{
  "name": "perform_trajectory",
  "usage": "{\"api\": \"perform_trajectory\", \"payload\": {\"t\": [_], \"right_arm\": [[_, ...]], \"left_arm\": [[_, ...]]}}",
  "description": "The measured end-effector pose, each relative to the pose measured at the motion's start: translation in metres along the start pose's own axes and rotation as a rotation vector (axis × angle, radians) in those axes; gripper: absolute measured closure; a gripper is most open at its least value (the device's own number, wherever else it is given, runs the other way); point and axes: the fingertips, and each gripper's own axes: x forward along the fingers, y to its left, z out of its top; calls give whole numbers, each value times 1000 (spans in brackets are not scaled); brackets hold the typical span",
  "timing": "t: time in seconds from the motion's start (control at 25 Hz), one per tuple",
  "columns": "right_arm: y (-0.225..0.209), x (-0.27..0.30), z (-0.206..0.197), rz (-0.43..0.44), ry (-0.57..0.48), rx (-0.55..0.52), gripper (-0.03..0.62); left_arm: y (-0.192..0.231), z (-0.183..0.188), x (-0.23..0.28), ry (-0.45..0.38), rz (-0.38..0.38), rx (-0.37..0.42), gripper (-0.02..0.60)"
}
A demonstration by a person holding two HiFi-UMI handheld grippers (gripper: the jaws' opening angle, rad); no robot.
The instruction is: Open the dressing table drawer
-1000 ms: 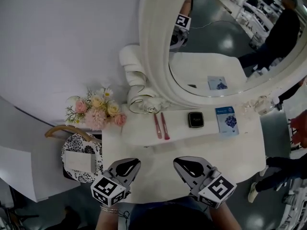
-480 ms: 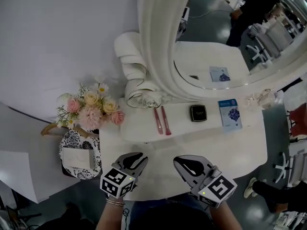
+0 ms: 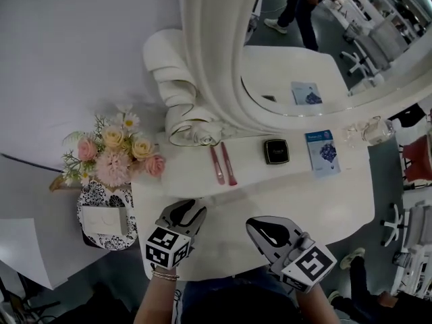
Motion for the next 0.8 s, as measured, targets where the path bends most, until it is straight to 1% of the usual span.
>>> {"api": "perform_trajectory", "payload": {"t": [0.16,0.4,0.6,0.64,0.76,0.8], "right_arm": [[-2,2,-1,-5,-22,26,574],[-7,2,-17,-22,20,36,574],[-5,5,-12,-16,17,48,574],[-5,4,-14,-18,24,45,574],[-3,3,-9,-10,17,37,574],[-2,2,-10,-5,20,29,574]], "left_arm": [[6,2,8,1,3,-4,433],[11,2,16,7,4,-6,426],[14,3,20,0,14,-19,427],[15,3,21,-5,19,-26,432],[15,3,21,-14,21,-33,485],[15,3,20,-15,20,-33,489]]}}
